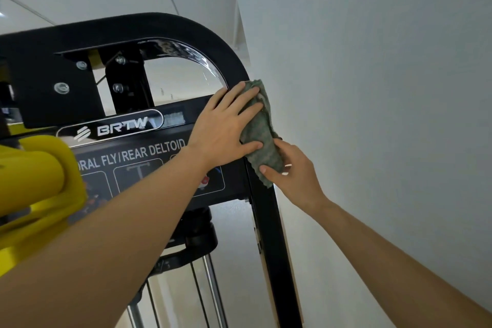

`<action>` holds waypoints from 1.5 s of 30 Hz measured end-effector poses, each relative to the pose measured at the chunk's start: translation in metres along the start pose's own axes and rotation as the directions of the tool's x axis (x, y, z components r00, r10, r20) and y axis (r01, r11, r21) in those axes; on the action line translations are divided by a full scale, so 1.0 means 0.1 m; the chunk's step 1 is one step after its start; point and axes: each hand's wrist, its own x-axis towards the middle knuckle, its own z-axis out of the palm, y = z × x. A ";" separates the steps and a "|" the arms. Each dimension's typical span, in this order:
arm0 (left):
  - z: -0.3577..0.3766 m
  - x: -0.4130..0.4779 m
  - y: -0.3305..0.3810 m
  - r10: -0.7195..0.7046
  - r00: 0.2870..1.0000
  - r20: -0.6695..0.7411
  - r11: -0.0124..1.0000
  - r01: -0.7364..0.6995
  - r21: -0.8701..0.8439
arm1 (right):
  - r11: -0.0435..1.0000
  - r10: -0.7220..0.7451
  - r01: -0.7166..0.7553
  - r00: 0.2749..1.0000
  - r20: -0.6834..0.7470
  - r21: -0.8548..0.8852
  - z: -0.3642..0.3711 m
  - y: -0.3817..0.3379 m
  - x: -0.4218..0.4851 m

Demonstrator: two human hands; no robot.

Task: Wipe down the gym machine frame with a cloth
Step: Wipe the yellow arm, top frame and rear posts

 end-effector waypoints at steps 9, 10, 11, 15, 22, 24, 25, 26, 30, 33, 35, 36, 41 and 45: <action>0.10 -0.25 0.16 -0.039 0.999 -0.015 0.999 0.039 -0.032 | 0.992 -0.119 0.118 0.992 0.040 0.044 0.00 -0.06 -0.03; 0.10 -0.29 0.18 -0.053 0.998 -0.024 0.998 0.052 -0.038 | 0.994 -0.099 0.095 0.992 0.073 0.053 0.01 -0.05 -0.04; 0.12 -0.34 0.20 -0.069 0.997 -0.036 0.997 0.068 -0.046 | 0.995 -0.088 0.083 0.992 0.094 0.050 0.02 -0.04 -0.06; 0.21 -0.56 0.34 -0.156 0.983 -0.100 0.985 0.147 -0.093 | 0.998 -0.067 0.066 0.991 0.115 0.011 0.04 0.02 -0.18; 0.46 -0.97 0.70 -0.262 0.953 -0.151 0.958 0.239 -0.158 | 1.000 0.020 -0.020 0.990 0.139 -0.001 0.05 0.15 -0.45; 0.52 -1.07 0.84 -0.277 0.951 -0.137 0.955 0.258 -0.144 | 0.999 0.047 -0.047 0.989 0.143 -0.005 0.06 0.18 -0.53; 0.55 -1.12 0.91 -0.288 0.949 -0.126 0.953 0.271 -0.138 | 0.998 0.058 -0.058 0.987 0.148 0.000 0.06 0.19 -0.57; 0.58 -1.17 0.98 -0.301 0.947 -0.116 0.949 0.285 -0.133 | 0.998 0.065 -0.067 0.986 0.156 0.007 0.06 0.20 -0.61; 0.70 -1.35 1.20 -0.329 0.940 -0.090 0.941 0.318 -0.119 | 0.994 0.104 -0.106 0.979 0.176 0.001 0.04 0.26 -0.77; 0.79 -1.51 1.34 -0.316 0.942 -0.114 0.943 0.299 -0.145 | 0.990 0.142 -0.141 0.972 0.186 -0.019 0.04 0.31 -0.88; 0.84 -1.62 1.45 -0.315 0.941 -0.123 0.939 0.290 -0.184 | 0.985 0.174 -0.173 0.966 0.192 -0.021 0.04 0.34 -0.97; 0.86 -1.68 1.51 -0.322 0.940 -0.116 0.932 0.293 -0.216 | 0.982 0.186 -0.187 0.962 0.198 -0.015 0.03 0.34 -1.02; 0.84 -1.83 1.79 -0.439 0.898 -0.012 0.805 0.388 -0.449 | 0.959 0.259 -0.278 0.937 0.235 0.051 -0.04 0.35 -1.24; 0.72 -1.81 1.91 -0.578 0.816 0.026 0.692 0.506 -0.515 | 0.914 0.335 -0.380 0.905 0.263 0.143 -0.11 0.31 -1.22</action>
